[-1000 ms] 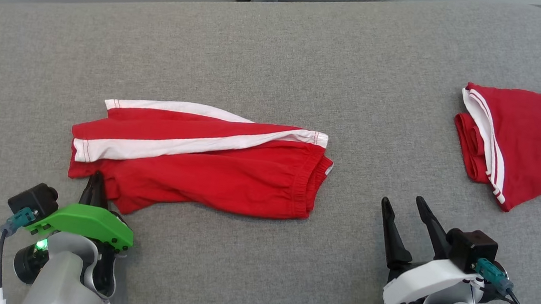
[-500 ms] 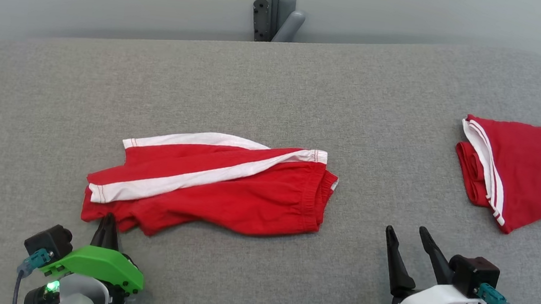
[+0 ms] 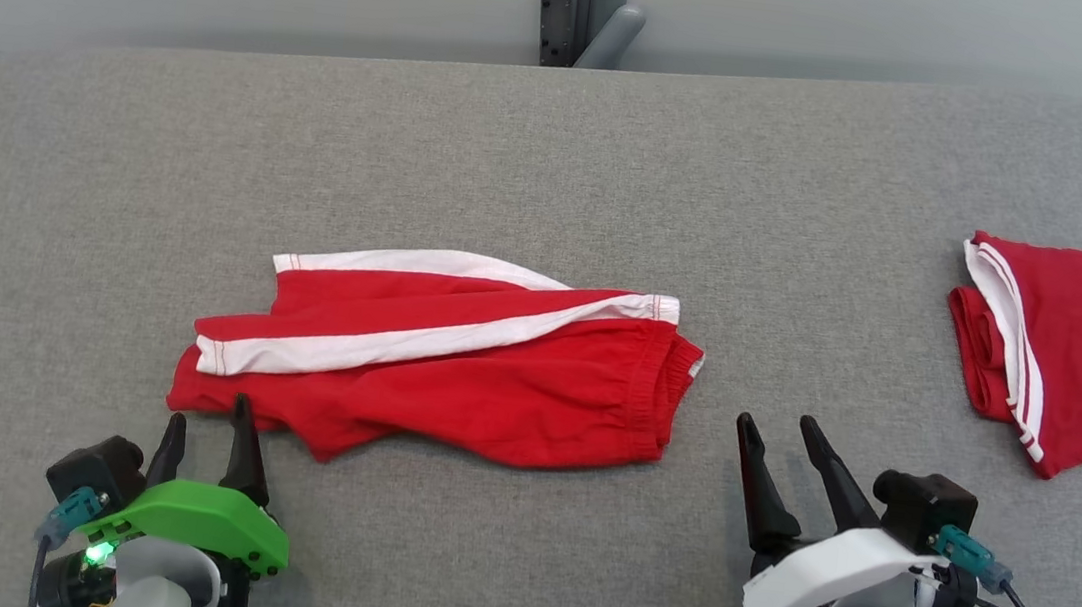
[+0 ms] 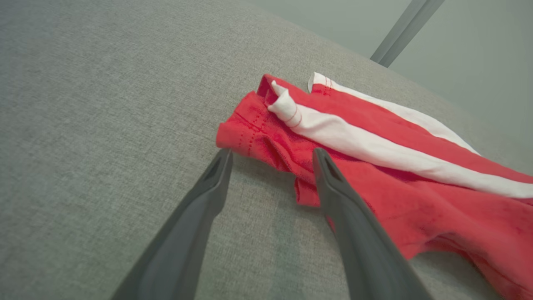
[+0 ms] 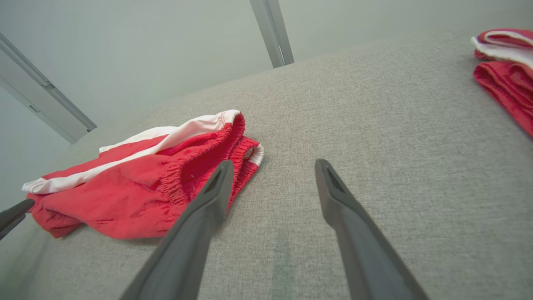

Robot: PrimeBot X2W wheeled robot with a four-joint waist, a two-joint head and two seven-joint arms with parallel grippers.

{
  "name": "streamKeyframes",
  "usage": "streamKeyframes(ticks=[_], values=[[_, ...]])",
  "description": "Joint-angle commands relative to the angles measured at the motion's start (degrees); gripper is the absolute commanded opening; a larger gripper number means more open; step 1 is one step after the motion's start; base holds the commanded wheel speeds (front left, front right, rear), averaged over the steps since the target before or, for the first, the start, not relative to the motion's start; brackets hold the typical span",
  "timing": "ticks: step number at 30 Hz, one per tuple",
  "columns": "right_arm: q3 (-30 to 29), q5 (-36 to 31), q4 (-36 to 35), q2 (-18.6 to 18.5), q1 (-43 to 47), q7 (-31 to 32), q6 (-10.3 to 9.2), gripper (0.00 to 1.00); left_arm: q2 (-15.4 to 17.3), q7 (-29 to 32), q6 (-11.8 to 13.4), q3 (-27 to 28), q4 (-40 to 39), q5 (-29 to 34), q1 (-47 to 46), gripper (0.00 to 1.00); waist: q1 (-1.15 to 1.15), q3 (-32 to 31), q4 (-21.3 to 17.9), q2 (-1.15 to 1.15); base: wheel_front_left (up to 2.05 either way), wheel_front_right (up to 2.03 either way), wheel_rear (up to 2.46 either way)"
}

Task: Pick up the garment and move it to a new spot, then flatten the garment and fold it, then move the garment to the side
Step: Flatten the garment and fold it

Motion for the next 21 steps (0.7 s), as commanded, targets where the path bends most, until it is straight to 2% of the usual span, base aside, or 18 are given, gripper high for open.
streamKeyframes(ticks=[1,6,12,21], values=[[0.26,1.08,0.28,-0.15,-1.30,-0.01,-0.04,1.00,0.26,0.04,0.34,0.23,-0.68,0.57,1.27,1.00,0.00,0.41,0.94,0.35,0.00,0.00,0.00],[2.00,3.96,2.06,-0.21,-4.03,-0.01,-0.04,1.00,0.25,0.04,0.49,-1.22,-2.50,1.86,3.13,1.00,0.00,0.97,3.83,0.35,0.00,0.00,0.00],[2.50,5.83,7.37,-0.19,-6.86,0.00,-0.04,1.00,0.24,0.03,0.17,-3.24,-3.27,1.55,4.48,1.00,0.00,1.38,7.37,0.35,0.00,0.00,0.00],[3.61,10.94,15.52,-0.20,-10.42,0.00,-0.04,1.00,0.24,0.04,0.46,-4.71,-4.12,0.91,5.07,1.00,0.00,2.11,10.18,0.35,0.00,0.00,0.00]])
